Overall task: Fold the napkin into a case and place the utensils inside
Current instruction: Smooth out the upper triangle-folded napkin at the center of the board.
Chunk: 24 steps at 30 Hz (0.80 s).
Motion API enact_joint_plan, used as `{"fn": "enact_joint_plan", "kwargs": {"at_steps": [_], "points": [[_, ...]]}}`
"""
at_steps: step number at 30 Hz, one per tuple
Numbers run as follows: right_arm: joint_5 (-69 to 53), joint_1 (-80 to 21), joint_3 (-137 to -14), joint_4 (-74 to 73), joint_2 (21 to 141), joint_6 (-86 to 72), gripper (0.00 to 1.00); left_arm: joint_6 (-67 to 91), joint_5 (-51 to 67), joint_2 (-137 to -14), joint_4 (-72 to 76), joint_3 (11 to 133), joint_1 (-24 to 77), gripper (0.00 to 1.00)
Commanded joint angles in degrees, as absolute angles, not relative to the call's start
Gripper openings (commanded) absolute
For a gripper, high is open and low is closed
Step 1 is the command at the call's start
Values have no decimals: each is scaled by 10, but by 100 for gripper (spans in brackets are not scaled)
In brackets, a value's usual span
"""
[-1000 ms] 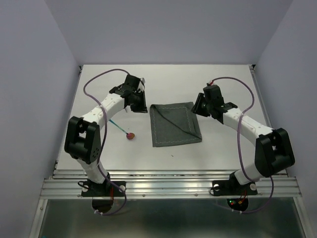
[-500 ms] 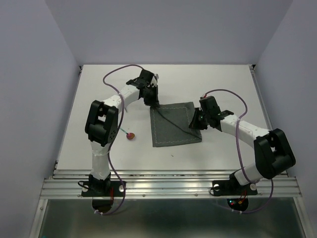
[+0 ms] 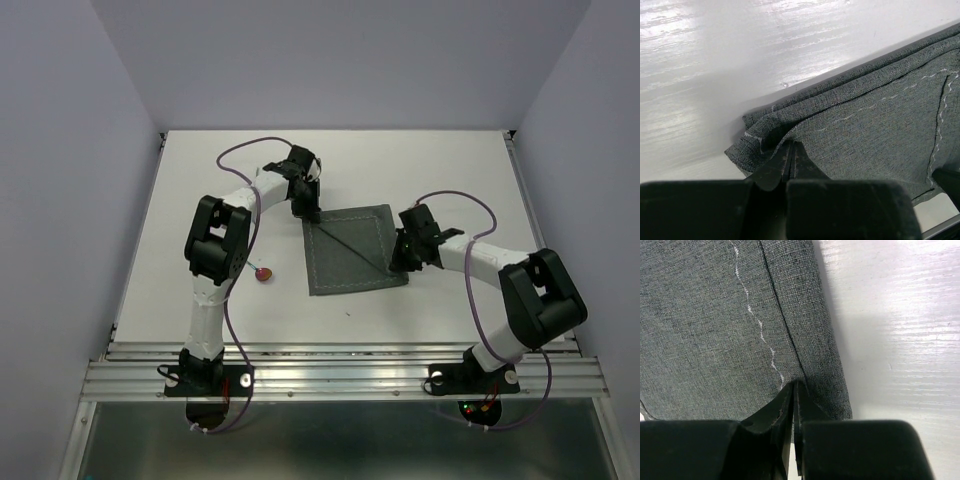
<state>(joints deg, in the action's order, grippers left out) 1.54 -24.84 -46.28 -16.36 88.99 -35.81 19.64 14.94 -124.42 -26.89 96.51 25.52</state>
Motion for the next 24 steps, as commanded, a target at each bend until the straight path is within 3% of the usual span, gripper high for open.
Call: {"fn": "enact_joint_plan", "kwargs": {"at_steps": [1,11,24], "points": [[41,-250,-458,-156,854,-355,8,182,137,-1213,-284,987,257,0],[49,-250,-498,-163,832,-367,8,172,99,-1192,-308,998,249,0],[76,-250,-678,-160,990,-348,8,178,99,-1189,-287,975,240,0]]}}
